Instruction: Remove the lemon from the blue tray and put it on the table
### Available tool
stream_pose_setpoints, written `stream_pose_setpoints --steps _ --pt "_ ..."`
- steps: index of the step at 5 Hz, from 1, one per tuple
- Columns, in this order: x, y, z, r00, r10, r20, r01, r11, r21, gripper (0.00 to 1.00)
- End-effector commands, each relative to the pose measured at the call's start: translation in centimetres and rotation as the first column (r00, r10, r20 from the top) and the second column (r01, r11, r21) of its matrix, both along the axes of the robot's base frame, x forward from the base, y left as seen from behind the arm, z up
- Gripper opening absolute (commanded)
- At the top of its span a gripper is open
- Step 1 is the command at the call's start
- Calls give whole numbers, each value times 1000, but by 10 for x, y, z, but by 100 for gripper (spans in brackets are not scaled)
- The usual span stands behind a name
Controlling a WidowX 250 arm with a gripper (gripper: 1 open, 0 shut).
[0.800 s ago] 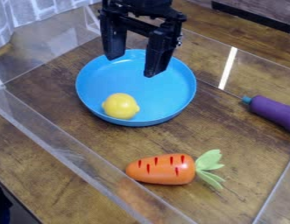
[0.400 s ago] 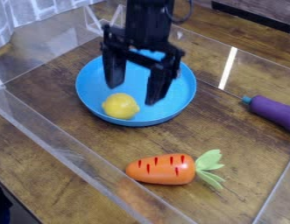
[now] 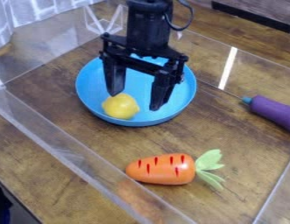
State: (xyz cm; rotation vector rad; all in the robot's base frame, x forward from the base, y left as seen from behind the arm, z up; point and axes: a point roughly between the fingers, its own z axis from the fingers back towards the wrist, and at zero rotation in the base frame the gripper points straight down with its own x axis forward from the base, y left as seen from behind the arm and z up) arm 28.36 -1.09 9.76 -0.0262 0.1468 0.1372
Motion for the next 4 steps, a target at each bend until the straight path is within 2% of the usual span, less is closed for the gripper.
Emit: stream_pose_setpoints --steps 1,2,3,4 --pt "9 -3 36 995 5 99 -3 1000 -24 100" --pt "7 14 44 995 -1 100 5 999 -41 100" --pt "6 32 46 994 -8 107 14 998 -60 100" --pt "6 42 42 993 -31 110 41 995 -89 100"
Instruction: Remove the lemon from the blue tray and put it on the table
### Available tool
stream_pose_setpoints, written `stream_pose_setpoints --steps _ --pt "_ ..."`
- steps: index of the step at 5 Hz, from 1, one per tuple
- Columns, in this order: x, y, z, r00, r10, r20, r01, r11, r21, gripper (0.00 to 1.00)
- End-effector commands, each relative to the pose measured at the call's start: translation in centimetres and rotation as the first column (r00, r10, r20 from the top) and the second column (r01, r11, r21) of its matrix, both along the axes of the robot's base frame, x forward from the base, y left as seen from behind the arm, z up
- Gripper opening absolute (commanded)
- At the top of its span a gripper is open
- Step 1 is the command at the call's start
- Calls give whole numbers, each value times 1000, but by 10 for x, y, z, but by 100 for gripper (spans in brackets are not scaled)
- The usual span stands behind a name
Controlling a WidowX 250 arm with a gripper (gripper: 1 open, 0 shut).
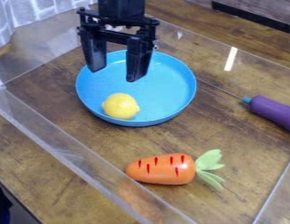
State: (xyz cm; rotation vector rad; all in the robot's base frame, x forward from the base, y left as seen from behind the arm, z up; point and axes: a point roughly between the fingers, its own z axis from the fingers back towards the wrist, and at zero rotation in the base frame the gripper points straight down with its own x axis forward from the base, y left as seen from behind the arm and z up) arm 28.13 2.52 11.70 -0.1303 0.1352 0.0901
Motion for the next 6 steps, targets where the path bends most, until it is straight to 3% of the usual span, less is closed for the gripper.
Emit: stream_pose_setpoints --steps 1,4,6 --pt "6 0 17 997 -18 81 18 1000 -1 100" --pt "2 -24 18 996 -56 62 58 998 -29 100" --pt "-1 -30 10 998 6 67 -2 998 -59 100"
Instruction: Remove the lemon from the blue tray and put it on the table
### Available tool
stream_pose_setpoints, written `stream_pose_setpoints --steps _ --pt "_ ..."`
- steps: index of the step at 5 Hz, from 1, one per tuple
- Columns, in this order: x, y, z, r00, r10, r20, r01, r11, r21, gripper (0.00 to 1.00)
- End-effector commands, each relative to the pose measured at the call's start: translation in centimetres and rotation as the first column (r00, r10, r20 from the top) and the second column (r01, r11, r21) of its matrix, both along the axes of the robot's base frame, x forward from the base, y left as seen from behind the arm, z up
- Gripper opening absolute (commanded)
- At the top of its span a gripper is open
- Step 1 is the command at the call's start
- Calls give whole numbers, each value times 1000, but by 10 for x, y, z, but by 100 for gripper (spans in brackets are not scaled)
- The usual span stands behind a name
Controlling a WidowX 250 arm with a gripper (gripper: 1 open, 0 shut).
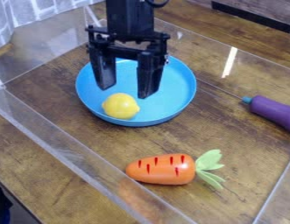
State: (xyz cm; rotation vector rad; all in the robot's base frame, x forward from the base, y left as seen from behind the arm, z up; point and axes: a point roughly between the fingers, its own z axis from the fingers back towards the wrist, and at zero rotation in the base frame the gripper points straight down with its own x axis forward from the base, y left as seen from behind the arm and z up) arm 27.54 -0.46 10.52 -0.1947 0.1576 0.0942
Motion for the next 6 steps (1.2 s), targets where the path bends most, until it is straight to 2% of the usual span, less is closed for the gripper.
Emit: stream_pose_setpoints --steps 1,3,5,6 --pt "4 0 20 996 31 86 -30 1000 -8 100" --pt "4 19 3 996 -26 90 29 999 -26 100" --pt "19 6 -15 993 -32 110 36 999 -39 100" --pt "22 1 -9 993 -5 121 10 999 -38 100"
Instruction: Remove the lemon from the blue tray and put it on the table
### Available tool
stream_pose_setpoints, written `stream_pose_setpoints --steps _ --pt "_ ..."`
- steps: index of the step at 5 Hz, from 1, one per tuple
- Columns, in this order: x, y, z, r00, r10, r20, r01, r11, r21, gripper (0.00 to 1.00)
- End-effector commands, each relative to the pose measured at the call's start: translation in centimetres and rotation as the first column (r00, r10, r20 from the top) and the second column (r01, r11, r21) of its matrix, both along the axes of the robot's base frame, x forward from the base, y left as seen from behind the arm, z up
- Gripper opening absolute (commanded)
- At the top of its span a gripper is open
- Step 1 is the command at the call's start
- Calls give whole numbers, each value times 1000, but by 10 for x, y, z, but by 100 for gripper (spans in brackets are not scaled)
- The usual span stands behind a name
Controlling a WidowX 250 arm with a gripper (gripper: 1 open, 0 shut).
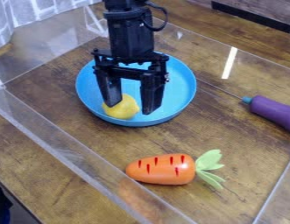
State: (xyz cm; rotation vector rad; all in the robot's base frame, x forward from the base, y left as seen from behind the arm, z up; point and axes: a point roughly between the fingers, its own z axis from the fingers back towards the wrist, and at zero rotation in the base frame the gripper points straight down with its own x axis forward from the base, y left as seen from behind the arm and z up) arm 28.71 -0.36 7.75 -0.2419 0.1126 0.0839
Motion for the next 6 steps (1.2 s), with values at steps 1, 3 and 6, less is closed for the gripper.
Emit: stream_pose_setpoints --steps 1,3,6 --pt "13 0 17 997 11 79 -12 1000 14 100" --pt "4 8 12 996 -19 88 16 999 30 100" --pt "8 -13 14 991 -48 124 42 998 52 100"
